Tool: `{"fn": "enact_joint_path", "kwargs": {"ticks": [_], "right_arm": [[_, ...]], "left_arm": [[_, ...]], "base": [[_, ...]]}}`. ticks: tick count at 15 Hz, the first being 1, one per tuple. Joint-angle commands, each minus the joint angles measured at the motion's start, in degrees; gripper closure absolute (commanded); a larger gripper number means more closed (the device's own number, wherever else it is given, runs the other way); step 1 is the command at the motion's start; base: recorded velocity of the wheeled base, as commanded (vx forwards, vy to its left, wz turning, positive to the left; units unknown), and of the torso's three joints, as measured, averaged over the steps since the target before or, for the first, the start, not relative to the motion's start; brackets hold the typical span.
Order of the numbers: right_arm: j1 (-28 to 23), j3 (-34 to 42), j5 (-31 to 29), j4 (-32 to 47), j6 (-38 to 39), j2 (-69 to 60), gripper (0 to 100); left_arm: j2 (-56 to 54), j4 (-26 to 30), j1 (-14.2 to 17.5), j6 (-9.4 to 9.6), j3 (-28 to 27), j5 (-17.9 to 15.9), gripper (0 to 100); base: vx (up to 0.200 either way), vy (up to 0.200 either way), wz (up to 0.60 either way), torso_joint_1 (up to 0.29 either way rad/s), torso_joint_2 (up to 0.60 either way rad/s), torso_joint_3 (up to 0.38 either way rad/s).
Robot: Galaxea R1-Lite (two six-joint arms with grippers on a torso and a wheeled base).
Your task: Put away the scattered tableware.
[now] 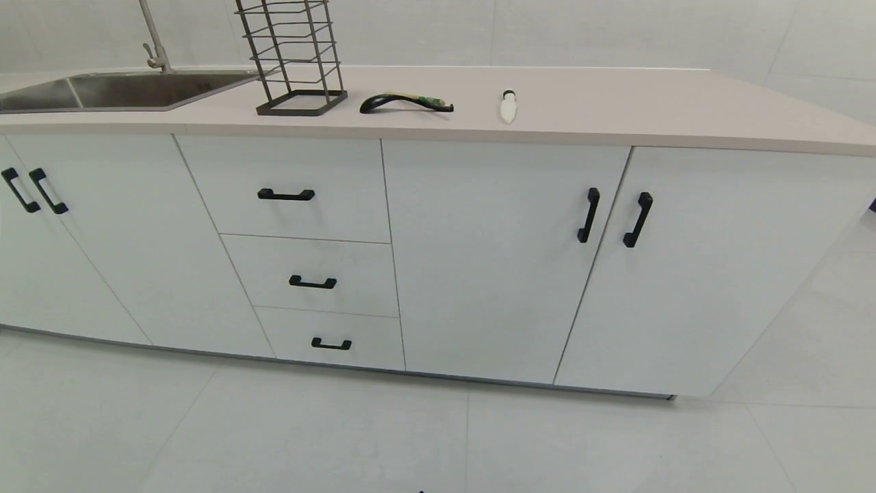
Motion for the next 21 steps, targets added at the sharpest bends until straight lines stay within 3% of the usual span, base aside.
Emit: {"fn": "enact_joint_path", "kwargs": {"ticks": [1, 9, 18, 21], "right_arm": [[0.01, -0.09, 0.02, 0.02, 0.00, 0.15, 100], [0.01, 0.00, 0.02, 0.02, 0.00, 0.15, 100], [0.01, 0.00, 0.02, 0.02, 0.00, 0.15, 100], [0.01, 0.00, 0.02, 0.02, 0.00, 0.15, 100]], "left_arm": [[-0.02, 0.02, 0.02, -0.01, 0.01, 0.02, 0], [-0.02, 0.02, 0.02, -0.01, 0.01, -0.07, 0], [-0.02, 0.02, 0.02, -0.01, 0.01, -0.07, 0], [-0.02, 0.02, 0.02, -0.18, 0.01, 0.11, 0]], "base": [[0.200, 0.000, 0.00, 0.002, 0.00, 0.007], [0.200, 0.000, 0.00, 0.001, 0.00, 0.002], [0.000, 0.200, 0.00, 0.002, 0.00, 0.000], [0.000, 0.000, 0.00, 0.000, 0.00, 0.000]]}}
